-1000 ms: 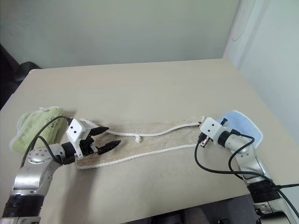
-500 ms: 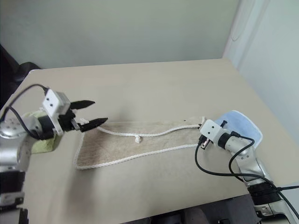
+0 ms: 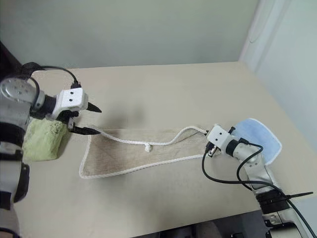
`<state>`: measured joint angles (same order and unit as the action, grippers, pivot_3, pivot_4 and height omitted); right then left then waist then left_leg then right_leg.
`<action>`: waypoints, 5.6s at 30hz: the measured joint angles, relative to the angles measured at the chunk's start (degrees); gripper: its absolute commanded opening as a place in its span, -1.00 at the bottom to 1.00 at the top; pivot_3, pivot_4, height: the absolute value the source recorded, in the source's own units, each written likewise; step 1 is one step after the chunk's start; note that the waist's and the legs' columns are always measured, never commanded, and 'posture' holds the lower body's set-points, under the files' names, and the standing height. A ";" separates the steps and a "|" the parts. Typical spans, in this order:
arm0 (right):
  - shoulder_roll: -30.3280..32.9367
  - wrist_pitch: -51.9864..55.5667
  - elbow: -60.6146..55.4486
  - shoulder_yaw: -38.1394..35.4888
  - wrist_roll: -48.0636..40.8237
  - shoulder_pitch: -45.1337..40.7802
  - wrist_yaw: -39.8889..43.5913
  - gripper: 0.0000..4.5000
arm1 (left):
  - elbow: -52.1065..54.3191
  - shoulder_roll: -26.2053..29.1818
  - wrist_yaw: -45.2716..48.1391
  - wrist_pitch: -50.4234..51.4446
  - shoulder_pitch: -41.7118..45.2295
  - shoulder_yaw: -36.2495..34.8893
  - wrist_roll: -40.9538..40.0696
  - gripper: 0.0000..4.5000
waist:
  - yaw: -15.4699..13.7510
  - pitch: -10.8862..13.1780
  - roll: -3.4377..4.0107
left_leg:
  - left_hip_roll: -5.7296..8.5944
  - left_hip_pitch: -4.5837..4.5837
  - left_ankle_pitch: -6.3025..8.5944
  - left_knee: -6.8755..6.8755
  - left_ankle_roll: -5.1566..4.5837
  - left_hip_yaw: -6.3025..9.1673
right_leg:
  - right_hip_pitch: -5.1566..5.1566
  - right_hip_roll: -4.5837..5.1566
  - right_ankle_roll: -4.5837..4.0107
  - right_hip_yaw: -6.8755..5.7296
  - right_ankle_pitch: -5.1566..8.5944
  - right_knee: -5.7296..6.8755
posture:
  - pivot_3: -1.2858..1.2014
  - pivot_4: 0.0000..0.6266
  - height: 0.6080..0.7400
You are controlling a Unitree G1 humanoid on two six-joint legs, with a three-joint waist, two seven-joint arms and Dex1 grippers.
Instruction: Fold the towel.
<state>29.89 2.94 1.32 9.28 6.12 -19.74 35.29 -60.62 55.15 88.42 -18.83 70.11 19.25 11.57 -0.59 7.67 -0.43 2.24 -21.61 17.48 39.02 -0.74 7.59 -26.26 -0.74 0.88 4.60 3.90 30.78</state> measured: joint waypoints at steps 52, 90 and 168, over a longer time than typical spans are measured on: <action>6.62 12.17 -0.82 -14.85 -14.19 -10.25 3.39 -1.00 | -15.90 -4.81 -15.09 -1.09 5.38 -12.73 1.68 -0.99 | -0.04 0.00 -0.01 | 0.00 -0.34 -0.18 0.16 -0.16 -0.04 | -0.22 -0.01 0.55 -0.02 -0.15 0.00 | 0.03 -0.52 1.00; 22.51 45.48 -31.48 -26.68 -57.61 12.21 20.25 -1.00 | 35.45 18.85 1.11 31.45 -50.72 -27.21 -37.56 -0.99 | 0.83 -0.05 0.11 | -0.07 -0.97 -0.16 0.42 0.97 -0.03 | -0.65 -0.17 0.09 0.06 0.69 0.21 | 0.03 -0.52 1.00; 15.32 14.67 23.89 -2.54 -16.99 -21.30 32.42 -1.00 | 32.70 5.72 -7.30 35.93 -41.09 -25.17 -29.32 -0.99 | 1.32 -0.53 0.77 | -0.91 -0.34 -0.55 -0.03 0.73 -0.09 | -0.44 -0.23 -1.25 -0.91 -0.33 0.23 | 0.03 -0.52 1.00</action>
<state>45.21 17.61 25.21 6.74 -10.86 -41.04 67.71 -27.91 60.87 81.13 17.10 29.02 -5.92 -17.75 0.73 7.14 0.34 1.33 -21.94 16.92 38.98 -0.01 7.51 -26.70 -0.98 -0.37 3.70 3.57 31.00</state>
